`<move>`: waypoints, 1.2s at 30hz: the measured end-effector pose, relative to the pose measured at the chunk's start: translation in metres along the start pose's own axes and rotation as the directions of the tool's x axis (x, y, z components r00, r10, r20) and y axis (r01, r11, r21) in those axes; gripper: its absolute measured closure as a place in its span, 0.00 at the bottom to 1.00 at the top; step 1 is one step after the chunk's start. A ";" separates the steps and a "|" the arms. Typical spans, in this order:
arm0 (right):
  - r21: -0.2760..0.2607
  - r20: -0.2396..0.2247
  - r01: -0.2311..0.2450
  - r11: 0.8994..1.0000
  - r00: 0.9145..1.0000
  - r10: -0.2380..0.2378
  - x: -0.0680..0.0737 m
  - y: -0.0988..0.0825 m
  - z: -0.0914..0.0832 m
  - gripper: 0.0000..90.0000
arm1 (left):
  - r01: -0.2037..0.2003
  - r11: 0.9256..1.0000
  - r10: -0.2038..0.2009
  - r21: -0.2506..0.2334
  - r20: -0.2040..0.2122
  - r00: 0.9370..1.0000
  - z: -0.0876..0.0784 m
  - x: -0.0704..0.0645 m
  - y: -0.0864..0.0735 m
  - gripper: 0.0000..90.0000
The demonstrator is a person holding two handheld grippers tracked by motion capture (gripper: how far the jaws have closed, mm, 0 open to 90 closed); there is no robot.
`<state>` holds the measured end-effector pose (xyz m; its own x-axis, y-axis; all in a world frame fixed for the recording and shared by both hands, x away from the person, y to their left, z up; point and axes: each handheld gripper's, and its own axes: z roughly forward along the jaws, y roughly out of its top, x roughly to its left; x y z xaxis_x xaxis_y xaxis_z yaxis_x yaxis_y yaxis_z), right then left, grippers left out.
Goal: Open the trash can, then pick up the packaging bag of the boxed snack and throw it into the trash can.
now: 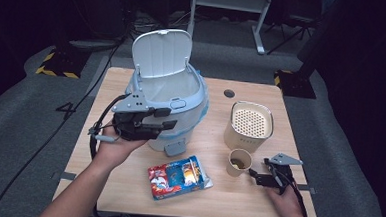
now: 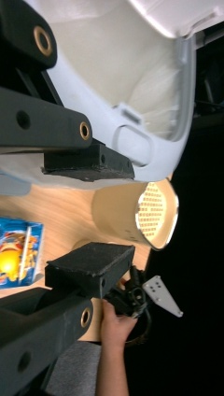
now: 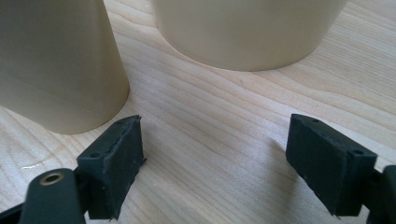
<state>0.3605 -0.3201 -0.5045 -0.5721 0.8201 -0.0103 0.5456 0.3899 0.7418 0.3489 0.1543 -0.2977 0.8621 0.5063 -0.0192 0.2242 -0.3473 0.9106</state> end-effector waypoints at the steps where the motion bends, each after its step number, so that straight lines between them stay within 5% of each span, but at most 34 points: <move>1: 0.000 0.000 0.000 1.000 1.000 0.000 0.000 0.000 0.000 0.21 | 0.002 1.000 -0.002 0.005 0.002 1.000 0.000 0.000 -0.004 0.61; 13: -0.001 -0.002 -0.001 1.000 1.000 0.001 0.000 0.000 0.000 0.21 | 0.056 0.997 -0.058 0.051 0.033 0.998 0.015 -0.006 -0.057 0.54; 20: 0.000 -0.003 0.000 1.000 1.000 0.000 0.000 0.000 0.000 0.21 | 0.086 0.988 -0.092 0.131 0.039 0.995 0.034 -0.006 -0.080 0.56; 32: -0.001 -0.002 0.000 1.000 1.000 0.000 0.000 0.000 0.000 0.21 | 0.120 0.956 -0.145 0.267 0.077 0.986 0.076 -0.006 -0.112 0.64; 36: -0.001 -0.003 -0.001 1.000 1.000 0.001 0.000 0.000 0.000 0.21 | 0.113 0.935 -0.145 0.335 0.072 0.987 0.087 -0.006 -0.118 0.71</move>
<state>0.3606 -0.3202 -0.5046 -0.5733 0.8193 -0.0078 0.5453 0.3886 0.7427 0.3573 0.1237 -0.4412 0.8509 0.4932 -0.1809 0.4595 -0.5319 0.7113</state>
